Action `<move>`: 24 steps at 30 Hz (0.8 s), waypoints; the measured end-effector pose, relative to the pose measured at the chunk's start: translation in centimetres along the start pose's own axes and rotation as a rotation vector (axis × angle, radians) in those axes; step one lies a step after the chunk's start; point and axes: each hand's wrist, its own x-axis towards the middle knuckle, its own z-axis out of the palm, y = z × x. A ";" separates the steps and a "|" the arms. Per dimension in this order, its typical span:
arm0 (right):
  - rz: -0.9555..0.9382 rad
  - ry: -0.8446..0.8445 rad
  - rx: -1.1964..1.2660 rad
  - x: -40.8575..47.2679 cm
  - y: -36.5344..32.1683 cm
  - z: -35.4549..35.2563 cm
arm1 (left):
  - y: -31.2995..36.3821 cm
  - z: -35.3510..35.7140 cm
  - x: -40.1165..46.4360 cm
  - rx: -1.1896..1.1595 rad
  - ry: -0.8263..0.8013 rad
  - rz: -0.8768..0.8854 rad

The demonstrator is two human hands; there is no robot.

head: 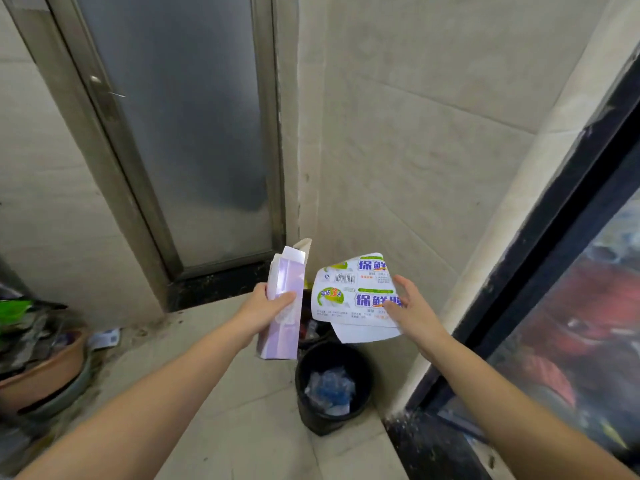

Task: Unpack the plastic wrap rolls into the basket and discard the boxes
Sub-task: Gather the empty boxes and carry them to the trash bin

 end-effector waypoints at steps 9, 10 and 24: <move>0.192 -0.095 -0.127 11.6 5.6 -1.7 | -2.4 6.1 10.1 -0.004 -0.102 -0.106; 0.203 -0.116 -0.177 13.1 6.4 -1.5 | -3.4 6.8 11.0 0.001 -0.086 -0.152; 0.425 -0.329 -0.438 26.8 34.3 11.8 | -29.3 24.2 23.1 0.084 0.127 -0.594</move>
